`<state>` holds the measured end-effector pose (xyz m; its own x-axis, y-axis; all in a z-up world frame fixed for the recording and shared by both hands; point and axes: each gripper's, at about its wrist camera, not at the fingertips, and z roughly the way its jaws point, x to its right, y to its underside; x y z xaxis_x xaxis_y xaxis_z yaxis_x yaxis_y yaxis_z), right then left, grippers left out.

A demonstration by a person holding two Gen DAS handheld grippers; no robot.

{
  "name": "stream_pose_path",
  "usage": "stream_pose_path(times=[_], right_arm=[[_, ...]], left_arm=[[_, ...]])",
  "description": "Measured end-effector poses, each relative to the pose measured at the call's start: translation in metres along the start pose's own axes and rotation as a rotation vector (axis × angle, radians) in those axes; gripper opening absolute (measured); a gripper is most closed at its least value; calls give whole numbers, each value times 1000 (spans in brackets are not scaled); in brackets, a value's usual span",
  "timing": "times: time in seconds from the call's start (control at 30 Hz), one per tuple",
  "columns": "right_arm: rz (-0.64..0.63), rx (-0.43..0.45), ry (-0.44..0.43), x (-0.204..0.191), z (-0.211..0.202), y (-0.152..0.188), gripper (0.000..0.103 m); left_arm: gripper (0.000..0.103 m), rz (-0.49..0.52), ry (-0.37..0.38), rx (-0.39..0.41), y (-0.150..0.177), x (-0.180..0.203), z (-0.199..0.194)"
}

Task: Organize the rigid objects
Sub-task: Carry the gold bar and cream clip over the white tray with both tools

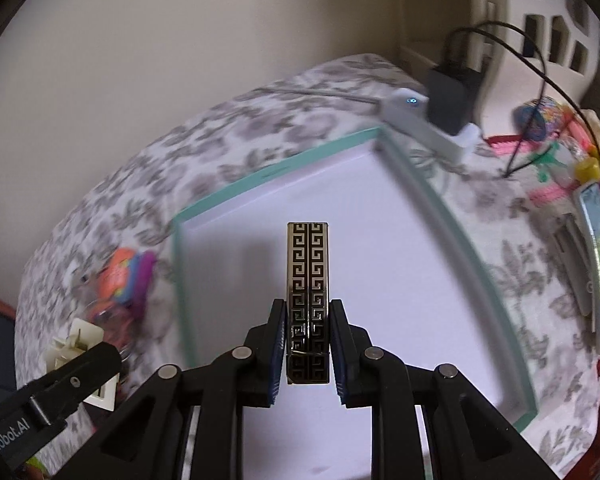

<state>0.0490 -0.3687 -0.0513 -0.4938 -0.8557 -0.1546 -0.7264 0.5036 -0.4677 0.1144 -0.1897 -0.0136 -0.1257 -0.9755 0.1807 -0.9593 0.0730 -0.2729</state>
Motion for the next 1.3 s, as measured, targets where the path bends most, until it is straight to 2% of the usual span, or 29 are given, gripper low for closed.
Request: stream_pose_path(times=[0.1,0.2,0.33,0.63,1.07,1.17,1.3], right_arm=[[16,8,29,13,4,-5,22],[23,19,66,22,8,-10,22],[59,7,75,36,17,-13,22],[51,4,106,41,31,-17,22],[46,-32,139,44,44,-14,22],[36,-33,143,42,43,-14,22],[20,-37,152,41,43,-13,22]], left_arm=[[58,15,19,-29,-3,13,14],[58,47,7,-33,-7,27,25],[58,68,23,-45,-10,39,42],[58,118,62,-38,-10,56,68],[58,152,82,-27,-4,59,76],[67,144,95,-24,-4,58,74],[68,128,104,-24,-4,55,70]])
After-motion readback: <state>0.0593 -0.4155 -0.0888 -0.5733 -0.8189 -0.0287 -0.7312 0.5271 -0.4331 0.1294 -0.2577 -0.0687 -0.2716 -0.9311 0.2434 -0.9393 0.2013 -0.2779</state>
